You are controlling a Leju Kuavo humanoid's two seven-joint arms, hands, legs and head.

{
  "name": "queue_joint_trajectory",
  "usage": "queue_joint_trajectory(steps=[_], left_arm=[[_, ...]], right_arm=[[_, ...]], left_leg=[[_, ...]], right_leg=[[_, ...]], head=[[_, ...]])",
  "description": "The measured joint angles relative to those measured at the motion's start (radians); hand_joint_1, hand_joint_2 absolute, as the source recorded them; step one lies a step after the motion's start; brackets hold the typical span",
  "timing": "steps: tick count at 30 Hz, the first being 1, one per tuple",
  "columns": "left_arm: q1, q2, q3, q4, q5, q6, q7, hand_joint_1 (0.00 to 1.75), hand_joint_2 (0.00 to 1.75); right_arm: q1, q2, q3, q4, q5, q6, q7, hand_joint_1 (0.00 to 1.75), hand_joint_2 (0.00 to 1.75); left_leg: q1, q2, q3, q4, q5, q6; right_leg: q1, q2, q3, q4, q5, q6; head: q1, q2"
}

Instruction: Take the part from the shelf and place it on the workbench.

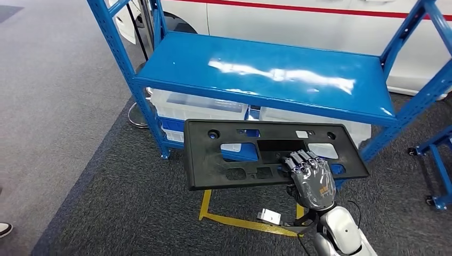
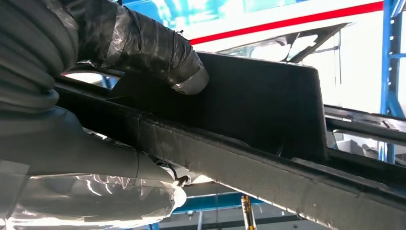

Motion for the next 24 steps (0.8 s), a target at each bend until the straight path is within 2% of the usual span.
queue_joint_trajectory(steps=[2,3,4,5,6,7,9,10,11,13,14,15,17,18,19,20,21,22,23,24], left_arm=[[0.001,0.0,0.0,0.0,-0.006,-0.002,-0.002,0.0,1.75],[0.001,0.0,0.0,0.0,-0.009,-0.002,-0.003,0.0,1.75],[0.001,0.0,0.0,0.0,-0.01,-0.002,-0.003,0.0,1.75],[0.0,0.0,0.0,0.0,-0.011,-0.003,-0.004,0.0,1.75],[0.0,0.0,0.0,0.0,-0.012,-0.003,-0.004,0.0,1.75],[-0.001,0.0,0.0,0.0,-0.013,-0.003,-0.004,0.0,1.75],[-0.004,0.0,0.0,0.0,-0.016,-0.004,-0.004,0.0,1.75],[-0.005,0.0,0.0,0.0,-0.019,-0.005,-0.005,0.0,1.75],[-0.006,0.0,0.0,0.0,-0.023,-0.005,-0.005,0.0,1.75],[-0.005,0.001,0.001,0.0,-0.03,-0.008,-0.007,0.0,1.75],[-0.005,0.001,0.002,0.0,-0.034,-0.009,-0.008,0.0,1.75],[-0.005,0.001,0.003,0.0,-0.038,-0.011,-0.009,0.0,1.75],[-0.006,0.001,0.006,0.0,-0.045,-0.015,-0.01,0.0,1.75],[-0.005,0.002,0.008,0.0,-0.047,-0.015,-0.01,0.0,1.75],[-0.005,0.002,0.01,0.0,-0.049,-0.016,-0.01,0.0,1.75],[-0.004,0.002,0.011,0.0,-0.049,-0.016,-0.01,0.0,1.75],[-0.004,0.002,0.013,0.0,-0.049,-0.016,-0.01,0.0,1.75],[-0.004,0.001,0.015,0.0,-0.049,-0.016,-0.01,0.0,1.75],[-0.005,0.001,0.017,0.0,-0.05,-0.016,-0.01,0.0,1.75],[-0.005,0.001,0.018,0.0,-0.05,-0.016,-0.01,0.0,1.75]], right_arm=[[0.01,-0.004,-0.012,-0.01,0.006,-0.001,-0.001,1.75,1.75],[0.016,-0.005,-0.018,-0.015,0.009,-0.001,-0.002,1.75,1.75],[0.021,-0.006,-0.022,-0.019,0.01,-0.001,-0.002,1.75,1.75],[0.024,-0.006,-0.025,-0.022,0.01,-0.001,-0.003,1.75,1.75],[0.027,-0.006,-0.028,-0.025,0.011,-0.001,-0.003,1.75,1.75],[0.029,-0.006,-0.031,-0.028,0.011,-0.001,-0.004,1.75,1.75],[0.032,-0.007,-0.038,-0.036,0.011,-0.002,-0.013,1.75,1.75],[0.032,-0.007,-0.04,-0.041,0.01,-0.002,-0.022,1.75,1.75],[0.032,-0.007,-0.041,-0.046,0.009,-0.002,-0.033,1.75,1.75],[0.033,-0.009,-0.041,-0.051,0.013,-0.002,-0.054,1.75,1.75],[0.034,-0.011,-0.04,-0.052,0.021,-0.002,-0.06,1.75,1.75],[0.035,-0.014,-0.039,-0.052,0.028,-0.002,-0.064,1.75,1.75],[0.034,-0.018,-0.039,-0.052,0.037,-0.002,-0.065,1.75,1.75],[0.034,-0.019,-0.039,-0.052,0.035,-0.001,-0.065,1.75,1.75],[0.034,-0.02,-0.039,-0.051,0.033,-0.001,-0.065,1.75,1.75],[0.033,-0.02,-0.039,-0.049,0.029,-0.001,-0.064,1.75,1.75],[0.033,-0.021,-0.039,-0.048,0.025,-0.001,-0.063,1.75,1.75],[0.031,-0.021,-0.039,-0.046,0.022,-0.001,-0.062,1.75,1.75],[0.028,-0.022,-0.039,-0.045,0.019,-0.001,-0.061,1.75,1.75],[0.025,-0.023,-0.038,-0.045,0.016,-0.002,-0.06,1.75,1.75]], left_leg=[[0.002,0.0,-0.028,0.119,-0.101,-0.007],[0.003,0.0,-0.036,0.177,-0.127,-0.01],[0.003,0.0,-0.032,0.213,-0.127,-0.011],[0.003,0.0,-0.013,0.217,-0.107,-0.011],[0.003,0.0,0.023,0.186,-0.079,-0.009],[0.003,-0.001,0.075,0.125,-0.062,-0.005],[-0.002,-0.003,0.176,-0.016,-0.068,0.004],[-0.005,-0.004,0.202,-0.062,-0.079,0.009],[-0.009,-0.004,0.209,-0.084,-0.084,0.013],[-0.008,-0.002,0.196,-0.093,-0.065,0.026],[-0.006,0.0,0.187,-0.096,-0.052,0.035],[-0.004,0.003,0.175,-0.099,-0.038,0.044],[-0.004,0.005,0.145,-0.098,-0.012,0.055],[-0.005,0.006,0.129,-0.097,0.0,0.055],[-0.005,0.005,0.112,-0.094,0.011,0.054],[-0.006,0.005,0.095,-0.091,0.022,0.052],[-0.006,0.005,0.078,-0.087,0.031,0.05],[-0.006,0.005,0.063,-0.081,0.039,0.047],[-0.007,0.005,0.05,-0.074,0.046,0.043],[-0.008,0.005,0.04,-0.068,0.053,0.038]], right_leg=[[0.001,-0.001,-0.03,0.003,0.024,-0.006],[0.002,-0.001,-0.047,0.006,0.036,-0.005],[0.002,-0.001,-0.064,0.009,0.047,-0.004],[0.002,-0.001,-0.081,0.013,0.058,-0.002],[0.002,-0.001,-0.098,0.018,0.068,0.0],[0.002,-0.001,-0.112,0.022,0.077,0.003],[0.004,-0.001,-0.131,0.028,0.095,0.013],[0.003,-0.001,-0.135,0.028,0.104,0.019],[0.003,-0.001,-0.137,0.025,0.114,0.025],[0.001,0.0,-0.142,0.019,0.124,0.037],[0.001,0.001,-0.15,0.031,0.104,0.041],[0.0,0.003,-0.161,0.061,0.063,0.044],[-0.002,0.004,-0.19,0.175,-0.045,0.047],[-0.002,0.004,-0.199,0.236,-0.078,0.05],[-0.002,0.004,-0.199,0.28,-0.085,0.051],[-0.002,0.004,-0.184,0.293,-0.068,0.052],[-0.002,0.004,-0.152,0.273,-0.04,0.05],[-0.002,0.004,-0.105,0.222,-0.016,0.048],[0.001,0.004,-0.05,0.151,-0.011,0.044],[0.003,0.004,-0.003,0.083,-0.018,0.039]], head=[[-0.001,0.0],[-0.001,0.0],[-0.001,0.0],[-0.001,0.0],[-0.002,0.0],[-0.002,0.0],[-0.001,0.0],[-0.001,0.0],[-0.001,0.0],[0.0,0.0],[0.0,0.0],[0.001,0.0],[0.002,0.0],[0.002,0.0],[0.002,0.0],[0.002,0.0],[0.002,0.0],[0.002,0.0],[0.002,0.0],[0.001,0.0]])
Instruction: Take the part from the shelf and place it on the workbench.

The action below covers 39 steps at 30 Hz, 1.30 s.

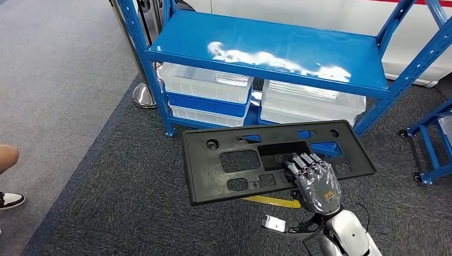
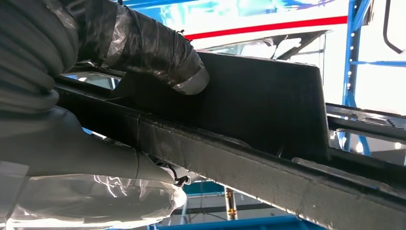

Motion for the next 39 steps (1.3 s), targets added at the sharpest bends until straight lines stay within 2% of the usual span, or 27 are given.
queue_joint_trajectory(steps=[1,2,4,5,6,8,9,10,11,12,14,16,18,20,21,22,24,25,26,27,29,31,33,35,36,37,39], left_arm=[[0.0,0.0,0.001,0.0,-0.001,0.0,0.0,0.0,1.75],[0.0,-0.001,0.002,0.0,-0.001,0.0,0.001,0.0,1.75],[0.002,-0.001,0.005,0.0,-0.002,0.0,0.002,0.0,1.75],[0.002,-0.001,0.006,0.0,-0.002,0.0,0.002,0.0,1.75],[0.003,-0.001,0.006,0.0,-0.002,-0.001,0.003,0.0,1.75],[0.003,-0.001,0.007,0.0,-0.002,-0.001,0.003,0.0,1.75],[0.003,-0.001,0.007,0.0,-0.002,-0.002,0.003,0.0,1.75],[0.003,-0.001,0.007,0.0,-0.002,-0.001,0.003,0.0,1.75],[0.003,-0.001,0.007,0.0,-0.002,-0.001,0.003,0.0,1.75],[0.003,-0.001,0.007,0.0,-0.002,-0.001,0.003,0.0,1.75],[0.002,0.0,0.007,0.0,-0.004,-0.001,0.003,0.0,1.75],[0.0,0.0,0.007,0.0,-0.007,-0.001,0.003,0.0,1.75],[0.001,0.001,0.008,0.0,-0.01,-0.001,0.003,0.0,1.75],[0.0,0.001,0.009,0.0,-0.013,-0.002,0.003,0.0,1.75],[0.0,0.001,0.011,0.0,-0.015,-0.002,0.002,0.0,1.75],[-0.001,0.001,0.012,0.0,-0.017,-0.002,0.002,0.0,1.75],[0.0,0.001,0.017,0.0,-0.02,-0.003,0.0,0.0,1.75],[0.001,0.001,0.019,0.0,-0.022,-0.004,0.0,0.0,1.75],[0.001,0.001,0.021,0.0,-0.022,-0.004,0.0,0.0,1.75],[0.001,0.001,0.023,0.0,-0.023,-0.004,-0.001,0.0,1.75],[0.001,0.0,0.024,0.0,-0.025,-0.004,-0.002,0.0,1.75],[0.001,-0.001,0.025,0.0,-0.028,-0.005,-0.004,0.0,1.75],[0.001,-0.001,0.028,0.0,-0.03,-0.005,-0.005,0.0,1.75],[0.003,-0.001,0.031,0.0,-0.032,-0.005,-0.006,0.0,1.75],[0.003,-0.001,0.032,0.0,-0.033,-0.006,-0.006,0.0,1.75],[0.003,-0.001,0.032,0.0,-0.033,-0.006,-0.006,0.0,1.75],[0.003,-0.001,0.033,0.0,-0.035,-0.006,-0.007,0.0,1.75]], right_arm=[[-0.002,-0.001,0.0,0.0,-0.002,0.0,0.001,1.75,1.75],[-0.004,-0.002,0.0,0.0,-0.004,0.0,0.003,1.75,1.75],[-0.005,-0.004,0.0,0.001,-0.006,0.0,0.004,1.75,1.75],[-0.006,-0.004,0.0,0.002,-0.007,0.0,0.004,1.75,1.75],[-0.007,-0.004,0.001,0.002,-0.008,0.0,0.004,1.75,1.75],[-0.007,-0.005,0.001,0.004,-0.008,0.0,0.004,1.75,1.75],[-0.007,-0.005,0.001,0.004,-0.009,0.0,0.004,1.75,1.75],[-0.007,-0.005,0.001,0.005,-0.009,0.0,0.004,1.75,1.75],[-0.007,-0.006,0.001,0.006,-0.009,0.0,0.004,1.75,1.75],[-0.007,-0.006,0.001,0.007,-0.009,0.0,0.004,1.75,1.75],[-0.007,-0.006,0.001,0.007,-0.009,0.0,0.004,1.75,1.75],[-0.007,-0.006,0.001,0.007,-0.009,0.0,0.005,1.75,1.75],[-0.007,-0.006,0.002,0.007,-0.01,0.0,0.006,1.75,1.75],[-0.006,-0.006,0.002,0.008,-0.011,0.0,0.007,1.75,1.75],[-0.005,-0.007,0.003,0.008,-0.011,0.0,0.008,1.75,1.75],[-0.004,-0.008,0.003,0.01,-0.011,0.0,0.01,1.75,1.75],[-0.003,-0.012,0.003,0.013,-0.012,0.0,0.013,1.75,1.75],[-0.002,-0.013,0.003,0.016,-0.013,0.0,0.014,1.75,1.75],[-0.001,-0.014,0.003,0.019,-0.013,0.0,0.015,1.75,1.75],[-0.001,-0.015,0.003,0.021,-0.013,0.0,0.015,1.75,1.75],[-0.001,-0.016,0.003,0.023,-0.014,0.0,0.016,1.75,1.75],[-0.003,-0.016,0.003,0.023,-0.013,0.0,0.015,1.75,1.75],[-0.005,-0.016,0.003,0.024,-0.013,0.0,0.015,1.75,1.75],[-0.005,-0.016,0.004,0.026,-0.013,0.0,0.016,1.75,1.75],[-0.006,-0.016,0.004,0.028,-0.014,0.001,0.017,1.75,1.75],[-0.007,-0.016,0.004,0.029,-0.015,0.002,0.019,1.75,1.75],[-0.011,-0.016,0.003,0.031,-0.018,0.004,0.023,1.75,1.75]], left_leg=[[-0.001,0.0,-0.006,0.004,0.007,-0.005],[-0.001,0.0,-0.01,0.004,0.015,-0.012],[0.0,-0.001,-0.014,0.003,0.025,-0.024],[0.001,-0.003,-0.021,0.014,0.01,-0.03],[0.001,-0.005,-0.031,0.041,-0.024,-0.035],[0.005,-0.006,-0.063,0.15,-0.124,-0.042],[0.007,-0.006,-0.076,0.215,-0.161,-0.046],[0.008,-0.006,-0.08,0.264,-0.176,-0.049],[0.009,-0.006,-0.072,0.286,-0.168,-0.05],[0.009,-0.006,-0.046,0.272,-0.144,-0.05],[0.008,-0.007,0.05,0.15,-0.106,-0.042],[0.003,-0.009,0.136,0.019,-0.112,-0.032],[-0.003,-0.009,0.154,-0.028,-0.115,-0.025],[0.002,-0.006,0.143,-0.04,-0.092,-0.013],[0.005,-0.003,0.135,-0.047,-0.078,-0.005],[0.008,-0.001,0.126,-0.052,-0.065,0.002],[0.006,0.001,0.099,-0.051,-0.045,0.007],[0.006,0.001,0.085,-0.048,-0.036,0.006],[0.007,0.001,0.07,-0.043,-0.028,0.004],[0.008,0.001,0.054,-0.037,-0.021,0.002],[0.01,0.001,0.026,-0.019,-0.012,-0.005],[0.008,0.0,0.005,-0.001,-0.004,-0.015],[0.005,-0.001,-0.006,0.006,0.008,-0.027],[0.006,-0.002,-0.015,0.011,0.008,-0.038],[0.008,-0.003,-0.023,0.028,-0.014,-0.044],[0.01,-0.004,-0.035,0.063,-0.053,-0.048],[0.011,-0.004,-0.066,0.183,-0.151,-0.053]], right_leg=[[0.003,0.0,0.03,-0.049,-0.013,-0.004],[0.007,0.0,0.041,-0.075,-0.023,-0.009],[0.006,-0.003,0.031,-0.083,-0.01,-0.021],[0.003,-0.005,0.023,-0.084,0.0,-0.031],[0.0,-0.007,0.012,-0.086,0.012,-0.04],[0.0,-0.01,-0.013,-0.086,0.034,-0.051],[0.001,-0.01,-0.028,-0.083,0.044,-0.052],[0.001,-0.01,-0.043,-0.08,0.055,-0.051],[0.002,-0.01,-0.06,-0.075,0.064,-0.05],[0.002,-0.01,-0.076,-0.07,0.073,-0.049],[0.003,-0.01,-0.102,-0.061,0.087,-0.043],[0.003,-0.011,-0.116,-0.058,0.103,-0.033],[0.002,-0.012,-0.12,-0.066,0.123,-0.021],[0.002,-0.008,-0.129,-0.065,0.121,-0.01],[0.002,-0.006,-0.138,-0.045,0.094,-0.006],[0.002,-0.003,-0.151,-0.006,0.051,-0.003],[-0.001,0.0,-0.18,0.115,-0.045,0.003],[-0.002,0.0,-0.186,0.168,-0.066,0.007],[-0.005,0.0,-0.18,0.197,-0.063,0.01],[-0.007,0.0,-0.159,0.191,-0.042,0.012],[-0.013,0.0,-0.074,0.088,0.002,0.016],[-0.011,0.002,0.001,-0.029,-0.006,0.013],[-0.005,0.004,0.019,-0.068,-0.021,0.003],[-0.007,0.001,0.006,-0.069,-0.011,-0.013],[-0.008,-0.001,-0.002,-0.069,-0.002,-0.022],[-0.009,-0.003,-0.012,-0.07,0.007,-0.03],[-0.006,-0.004,-0.033,-0.068,0.026,-0.04]], head=[[0.0,0.0],[0.0,0.0],[0.0,0.0],[0.0,0.0],[-0.001,0.0],[-0.002,0.0],[-0.002,0.0],[-0.002,0.0],[-0.002,0.0],[-0.002,0.0],[-0.002,0.0],[-0.001,0.0],[-0.001,0.0],[-0.001,0.0],[0.0,0.0],[0.0,0.0],[0.001,0.0],[0.001,0.0],[0.001,0.0],[0.001,0.0],[0.001,0.0],[0.0,0.0],[0.0,0.0],[0.0,0.0],[0.0,0.0],[-0.001,0.0],[-0.001,0.0]])
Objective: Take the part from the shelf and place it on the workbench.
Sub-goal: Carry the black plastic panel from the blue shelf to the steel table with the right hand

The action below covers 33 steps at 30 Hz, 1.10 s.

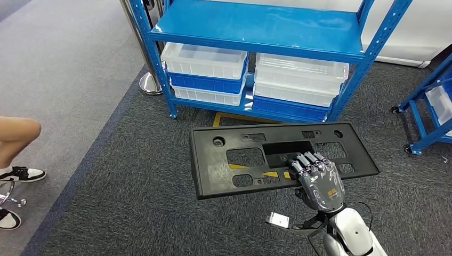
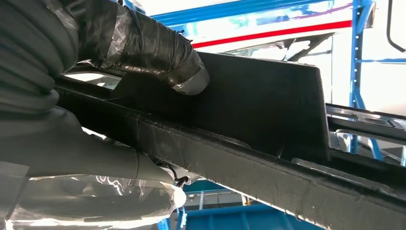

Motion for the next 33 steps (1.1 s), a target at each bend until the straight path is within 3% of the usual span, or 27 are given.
queue_joint_trajectory(steps=[1,2,3,4,6,8,9,11,13,15,16,17,18,19,20,21,23,24,26,28,31,32,33], left_arm=[[0.0,0.0,0.001,0.0,-0.001,0.0,0.0,0.0,1.75],[0.0,0.0,0.003,0.0,-0.002,0.0,0.0,0.0,1.75],[0.0,0.0,0.004,0.0,-0.003,0.0,-0.001,0.0,1.75],[-0.001,0.0,0.005,0.0,-0.003,0.0,-0.002,0.0,1.75],[-0.002,0.002,0.006,0.0,-0.004,0.0,-0.003,0.0,1.75],[-0.004,0.005,0.007,-0.001,-0.005,0.0,-0.004,0.0,1.75],[-0.005,0.006,0.008,-0.002,-0.005,-0.001,-0.004,0.0,1.75],[-0.005,0.006,0.012,-0.002,-0.006,-0.002,-0.004,0.0,1.75],[-0.008,0.006,0.015,-0.002,-0.005,-0.004,-0.005,0.0,1.75],[-0.008,0.006,0.016,-0.002,-0.002,-0.007,-0.013,0.0,1.75],[-0.007,0.006,0.017,-0.002,-0.001,-0.009,-0.018,0.0,1.75],[-0.006,0.006,0.017,-0.002,-0.002,-0.01,-0.022,0.0,1.75],[-0.005,0.006,0.018,-0.002,-0.003,-0.011,-0.025,0.0,1.75],[-0.005,0.006,0.018,-0.002,-0.005,-0.012,-0.027,0.0,1.75],[-0.005,0.006,0.019,-0.002,-0.006,-0.012,-0.028,0.0,1.75],[-0.004,0.006,0.019,-0.002,-0.006,-0.012,-0.028,0.0,1.75],[-0.002,0.006,0.021,-0.002,-0.006,-0.009,-0.029,0.0,1.75],[-0.002,0.007,0.022,-0.003,-0.006,-0.008,-0.03,0.0,1.75],[-0.003,0.007,0.024,-0.003,-0.007,-0.006,-0.03,0.0,1.75],[-0.002,0.007,0.024,-0.003,-0.008,-0.004,-0.03,0.0,1.75],[0.002,0.007,0.024,-0.003,-0.009,0.0,-0.03,0.0,1.75],[0.003,0.008,0.024,-0.003,-0.009,0.002,-0.03,0.0,1.75],[0.004,0.008,0.024,-0.003,-0.009,0.003,-0.03,0.0,1.75]], right_arm=[[-0.002,0.0,0.0,0.002,-0.002,0.002,0.002,1.75,1.75],[-0.003,0.0,0.0,0.003,-0.005,0.003,0.003,1.75,1.75],[-0.003,0.0,0.0,0.004,-0.008,0.005,0.004,1.75,1.75],[-0.004,0.0,0.0,0.005,-0.01,0.006,0.004,1.75,1.75],[-0.007,0.001,0.0,0.006,-0.012,0.007,0.005,1.75,1.75],[-0.015,0.003,0.0,0.007,-0.012,0.009,0.005,1.75,1.75],[-0.02,0.004,0.0,0.008,-0.012,0.01,0.005,1.75,1.75],[-0.026,0.005,0.001,0.01,-0.012,0.012,0.005,1.75,1.75],[-0.028,0.007,0.001,0.013,-0.012,0.014,0.005,1.75,1.75],[-0.031,0.007,0.001,0.018,-0.013,0.018,0.006,1.75,1.75],[-0.032,0.007,0.001,0.021,-0.014,0.021,0.007,1.75,1.75],[-0.032,0.007,0.001,0.023,-0.015,0.023,0.008,1.75,1.75],[-0.032,0.007,0.001,0.026,-0.017,0.026,0.009,1.75,1.75],[-0.033,0.007,0.001,0.028,-0.018,0.028,0.009,1.75,1.75],[-0.034,0.007,0.002,0.03,-0.019,0.029,0.01,1.75,1.75],[-0.037,0.008,0.002,0.03,-0.019,0.03,0.01,1.75,1.75],[-0.046,0.009,0.003,0.03,-0.019,0.031,0.01,1.75,1.75],[-0.049,0.01,0.004,0.03,-0.02,0.032,0.01,1.75,1.75],[-0.051,0.011,0.006,0.031,-0.02,0.032,0.01,1.75,1.75],[-0.053,0.013,0.008,0.032,-0.02,0.033,0.01,1.75,1.75],[-0.056,0.018,0.012,0.034,-0.02,0.037,0.01,1.75,1.75],[-0.056,0.019,0.013,0.035,-0.02,0.039,0.01,1.75,1.75],[-0.056,0.02,0.014,0.036,-0.02,0.04,0.01,1.75,1.75]], left_leg=[[0.0,0.0,-0.01,0.06,-0.031,-0.001],[0.0,0.0,-0.01,0.098,-0.038,0.0],[-0.001,0.0,0.007,0.102,-0.024,0.003],[-0.002,-0.001,0.039,0.072,0.003,0.009],[-0.007,-0.002,0.14,-0.063,0.038,0.027],[-0.015,-0.004,0.211,-0.178,0.032,0.038],[-0.019,-0.004,0.221,-0.203,0.029,0.04],[-0.019,-0.002,0.213,-0.223,0.051,0.046],[-0.013,0.002,0.2,-0.243,0.08,0.058],[-0.011,0.007,0.177,-0.248,0.101,0.065],[-0.012,0.01,0.163,-0.246,0.11,0.065],[-0.011,0.015,0.148,-0.242,0.118,0.065],[-0.011,0.02,0.132,-0.236,0.126,0.063],[-0.009,0.026,0.116,-0.228,0.131,0.06],[-0.008,0.033,0.101,-0.218,0.136,0.057],[-0.008,0.039,0.088,-0.207,0.138,0.052],[-0.011,0.053,0.072,-0.186,0.141,0.042],[-0.012,0.061,0.069,-0.18,0.144,0.036],[-0.01,0.076,0.068,-0.175,0.148,0.024],[-0.006,0.055,0.054,-0.14,0.11,0.01],[-0.003,0.008,-0.007,0.04,-0.014,0.0],[-0.003,0.003,-0.021,0.091,-0.034,0.001],[-0.003,0.001,-0.018,0.108,-0.034,0.003]], right_leg=[[0.002,0.0,-0.013,0.001,0.01,-0.002],[0.005,-0.001,-0.027,0.003,0.019,-0.003],[0.008,-0.001,-0.04,0.006,0.028,-0.003],[0.01,-0.001,-0.052,0.008,0.036,-0.003],[0.015,0.0,-0.071,0.012,0.051,0.0],[0.014,-0.001,-0.082,0.011,0.068,0.008],[0.012,-0.002,-0.085,0.008,0.078,0.014],[0.008,-0.001,-0.09,0.0,0.09,0.027],[0.01,0.003,-0.105,0.032,0.043,0.036],[0.008,0.006,-0.133,0.136,-0.05,0.042],[0.006,0.006,-0.146,0.198,-0.08,0.045],[0.004,0.006,-0.151,0.247,-0.084,0.049],[0.001,0.005,-0.145,0.271,-0.067,0.052],[-0.001,0.002,-0.124,0.26,-0.036,0.055],[-0.004,-0.006,-0.085,0.217,-0.007,0.058],[-0.004,-0.024,-0.036,0.15,-0.001,0.061],[0.003,-0.052,0.039,0.029,-0.03,0.054],[0.008,-0.056,0.054,-0.001,-0.047,0.047],[0.01,-0.041,0.049,-0.011,-0.045,0.027],[0.008,-0.025,0.039,-0.013,-0.029,0.009],[0.01,0.002,0.013,-0.012,-0.006,-0.005],[0.011,0.012,0.004,-0.011,-0.001,-0.006],[0.013,0.023,-0.004,-0.009,0.004,-0.005]], head=[[0.0,0.0],[0.0,0.0],[0.0,0.0],[0.0,0.0],[0.0,0.0],[0.0,0.0],[0.0,0.0],[0.0,0.0],[0.001,0.0],[0.002,0.0],[0.002,0.0],[0.002,0.0],[0.002,0.0],[0.002,0.0],[0.002,0.0],[0.002,0.0],[0.001,0.0],[0.0,0.0],[0.0,0.0],[0.001,0.0],[0.0,0.0],[0.0,0.0],[0.0,0.0]])
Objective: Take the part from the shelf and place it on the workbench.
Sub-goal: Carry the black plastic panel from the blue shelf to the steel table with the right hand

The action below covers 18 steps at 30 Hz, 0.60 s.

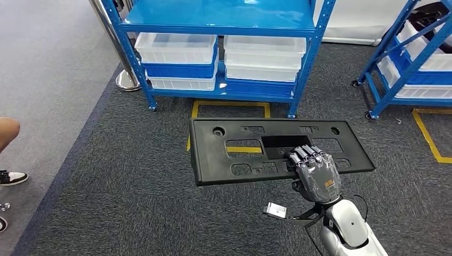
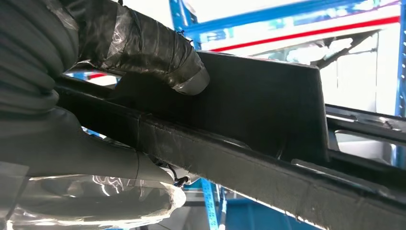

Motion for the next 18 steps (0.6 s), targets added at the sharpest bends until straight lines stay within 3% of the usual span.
queue_joint_trajectory(steps=[1,2,4,6,8,10,12,14,15,16,18], left_arm=[[0.0,0.0,0.0,0.0,0.0,0.0,0.0,0.0,1.75],[0.0,0.0,0.0,0.0,0.0,0.001,0.0,0.0,1.75],[0.0,0.003,0.0,0.0,0.0,0.001,0.0,0.0,1.75],[0.001,0.006,0.002,0.0,0.0,0.002,0.0,0.0,1.75],[-0.002,0.006,0.005,0.0,-0.002,0.003,0.0,0.0,1.75],[-0.004,0.006,0.008,0.0,-0.004,0.004,0.0,0.0,1.75],[-0.003,0.006,0.01,0.0,-0.005,0.004,-0.001,0.0,1.75],[0.0,0.006,0.013,0.0,-0.006,0.004,-0.001,0.0,1.75],[0.001,0.005,0.015,0.0,-0.006,0.004,-0.001,0.0,1.75],[0.001,0.005,0.016,0.0,-0.006,0.004,-0.001,0.0,1.75],[0.001,0.004,0.017,0.0,-0.006,0.004,-0.001,0.0,1.75]], right_arm=[[0.0,0.001,0.001,0.001,0.0,0.001,0.0,1.75,1.75],[0.0,0.001,0.002,0.002,0.0,0.001,0.0,1.75,1.75],[-0.001,0.003,0.004,0.002,-0.001,0.001,0.0,1.75,1.75],[-0.004,0.005,0.005,0.003,-0.005,0.003,0.001,1.75,1.75],[-0.005,0.006,0.006,0.003,-0.01,0.006,0.002,1.75,1.75],[-0.007,0.006,0.007,0.003,-0.014,0.008,0.003,1.75,1.75],[-0.01,0.006,0.008,0.003,-0.015,0.01,0.003,1.75,1.75],[-0.011,0.006,0.009,0.005,-0.015,0.012,0.003,1.75,1.75],[-0.01,0.006,0.01,0.006,-0.016,0.014,0.003,1.75,1.75],[-0.01,0.006,0.01,0.007,-0.017,0.015,0.003,1.75,1.75],[-0.012,0.006,0.01,0.008,-0.018,0.018,0.003,1.75,1.75]], left_leg=[[-0.001,-0.003,0.023,-0.024,0.018,0.005],[-0.002,-0.011,0.064,-0.083,0.046,0.013],[-0.004,-0.051,0.152,-0.226,0.084,0.035],[-0.007,-0.077,0.192,-0.295,0.09,0.047],[-0.006,-0.061,0.199,-0.314,0.099,0.049],[0.0,-0.037,0.204,-0.337,0.113,0.056],[0.002,-0.012,0.203,-0.348,0.122,0.061],[0.003,0.014,0.196,-0.345,0.123,0.062],[0.004,0.026,0.194,-0.341,0.122,0.06],[0.005,0.037,0.192,-0.337,0.12,0.057],[0.009,0.057,0.19,-0.321,0.111,0.044]], right_leg=[[0.002,0.012,-0.006,0.002,0.004,0.001],[0.004,0.023,-0.011,0.004,0.007,0.001],[0.006,0.043,-0.016,0.005,0.013,0.005],[0.002,0.061,-0.021,0.005,0.021,0.015],[-0.002,0.077,-0.026,0.002,0.029,0.028],[0.001,0.052,-0.041,0.026,0.01,0.038],[-0.002,0.008,-0.089,0.125,-0.052,0.047],[-0.012,-0.007,-0.141,0.244,-0.102,0.06],[-0.018,-0.01,-0.149,0.267,-0.102,0.066],[-0.023,-0.015,-0.137,0.25,-0.083,0.072],[-0.03,-0.045,-0.07,0.129,-0.025,0.082]], head=[[0.0,0.0],[0.0,0.0],[0.001,0.0],[0.001,0.0],[0.0,0.0],[0.002,0.0],[0.006,0.0],[0.007,0.0],[0.007,0.0],[0.007,0.0],[0.007,0.0]])
